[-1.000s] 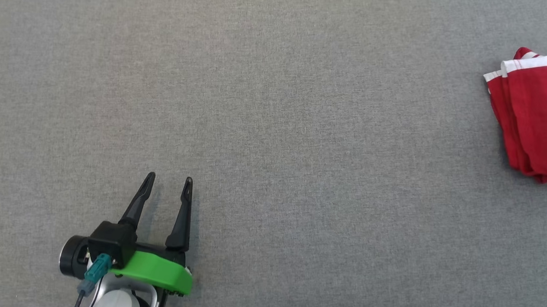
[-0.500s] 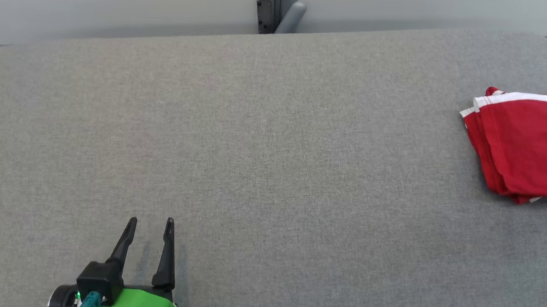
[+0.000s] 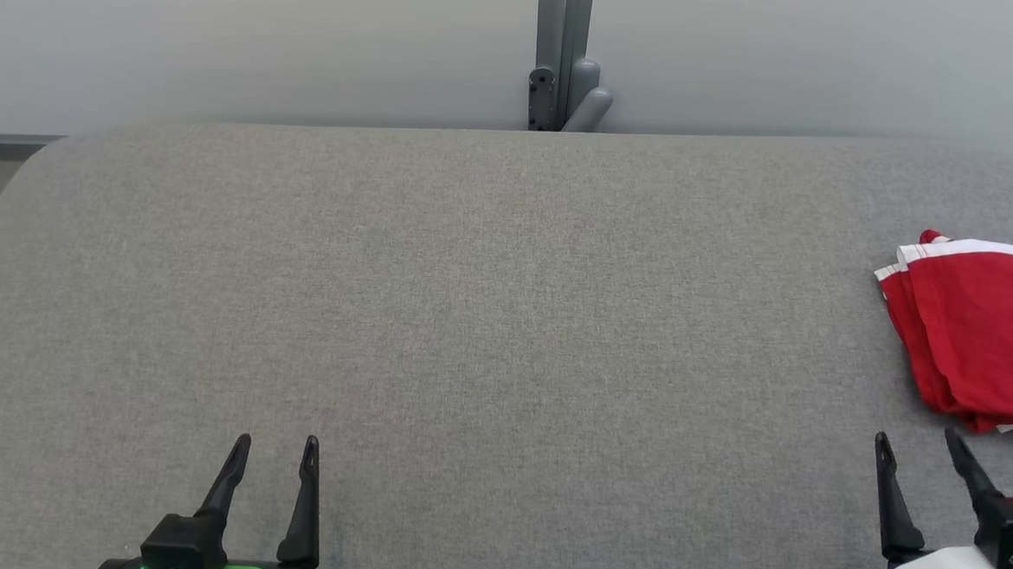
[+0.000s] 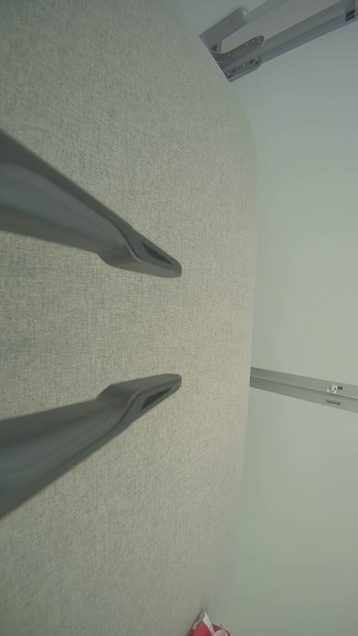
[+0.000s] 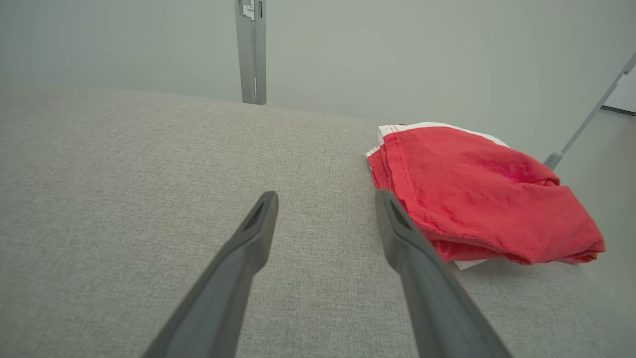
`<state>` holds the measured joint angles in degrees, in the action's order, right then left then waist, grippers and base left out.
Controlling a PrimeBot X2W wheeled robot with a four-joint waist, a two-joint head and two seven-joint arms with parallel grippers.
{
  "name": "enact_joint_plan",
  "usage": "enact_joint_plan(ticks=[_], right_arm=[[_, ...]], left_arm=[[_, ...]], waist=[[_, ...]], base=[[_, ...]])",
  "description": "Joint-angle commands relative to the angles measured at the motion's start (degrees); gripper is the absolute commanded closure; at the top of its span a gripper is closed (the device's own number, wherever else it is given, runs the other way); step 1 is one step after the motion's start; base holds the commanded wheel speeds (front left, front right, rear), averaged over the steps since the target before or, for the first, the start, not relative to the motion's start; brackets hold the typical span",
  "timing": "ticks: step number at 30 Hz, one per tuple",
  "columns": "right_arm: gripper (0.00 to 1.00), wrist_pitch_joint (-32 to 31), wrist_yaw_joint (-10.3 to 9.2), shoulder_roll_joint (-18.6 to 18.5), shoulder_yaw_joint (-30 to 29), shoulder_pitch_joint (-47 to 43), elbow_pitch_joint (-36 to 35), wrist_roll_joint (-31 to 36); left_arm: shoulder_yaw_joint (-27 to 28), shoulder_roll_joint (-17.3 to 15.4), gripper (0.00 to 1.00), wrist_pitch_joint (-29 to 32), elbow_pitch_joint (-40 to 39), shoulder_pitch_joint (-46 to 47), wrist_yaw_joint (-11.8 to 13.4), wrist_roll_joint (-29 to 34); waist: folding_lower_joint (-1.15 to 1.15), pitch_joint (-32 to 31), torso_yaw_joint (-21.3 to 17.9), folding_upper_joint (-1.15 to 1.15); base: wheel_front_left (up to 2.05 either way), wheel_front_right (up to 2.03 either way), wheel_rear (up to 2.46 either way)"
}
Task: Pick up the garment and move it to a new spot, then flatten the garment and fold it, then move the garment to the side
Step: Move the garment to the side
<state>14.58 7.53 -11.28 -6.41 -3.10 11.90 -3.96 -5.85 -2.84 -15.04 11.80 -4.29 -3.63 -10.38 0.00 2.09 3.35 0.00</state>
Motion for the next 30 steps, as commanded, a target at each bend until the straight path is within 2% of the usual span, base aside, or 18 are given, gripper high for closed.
enact_joint_plan(ticks=[1, 5, 14, 21, 30], right_arm=[[0.00, 0.6, -0.09, 1.6, -0.7, -0.9, 1.6, 1.7], [0.00, 0.6, -0.09, 3.9, -0.6, -1.1, -0.2, 5.0], [0.00, 0.6, -0.09, 6.3, 0.1, -1.9, -7.1, 6.2], [0.00, 0.7, -0.09, 7.7, -3.3, -1.3, -6.8, 8.3], [0.00, 0.7, -0.09, 8.2, -2.9, -0.6, -6.5, 9.3]], left_arm=[[0.0, -0.1, 0.00, -0.2, 0.3, -1.1, -0.5, 0.2], [-0.1, -0.1, 0.00, -0.2, 0.6, -1.3, -1.0, 0.5], [-0.1, -0.1, 0.00, -0.2, 1.7, 0.3, -2.0, -0.1], [0.5, -0.1, 0.00, -0.2, 2.3, 0.8, -2.5, 0.3], [1.2, -0.1, 0.00, -0.2, 2.5, 1.2, -2.7, 0.3]], waist=[[0.00, -1.6, 0.3, 0.00], [0.00, -2.2, -0.2, 0.00], [0.00, -2.5, -0.8, 0.00], [0.00, -2.6, -0.8, 0.00], [0.00, -2.5, -0.6, 0.00]], base=[[0.00, 0.00, 0.00], [0.00, 0.00, 0.00], [0.00, 0.00, 0.00], [0.00, 0.00, 0.00], [0.00, 0.00, 0.00]])
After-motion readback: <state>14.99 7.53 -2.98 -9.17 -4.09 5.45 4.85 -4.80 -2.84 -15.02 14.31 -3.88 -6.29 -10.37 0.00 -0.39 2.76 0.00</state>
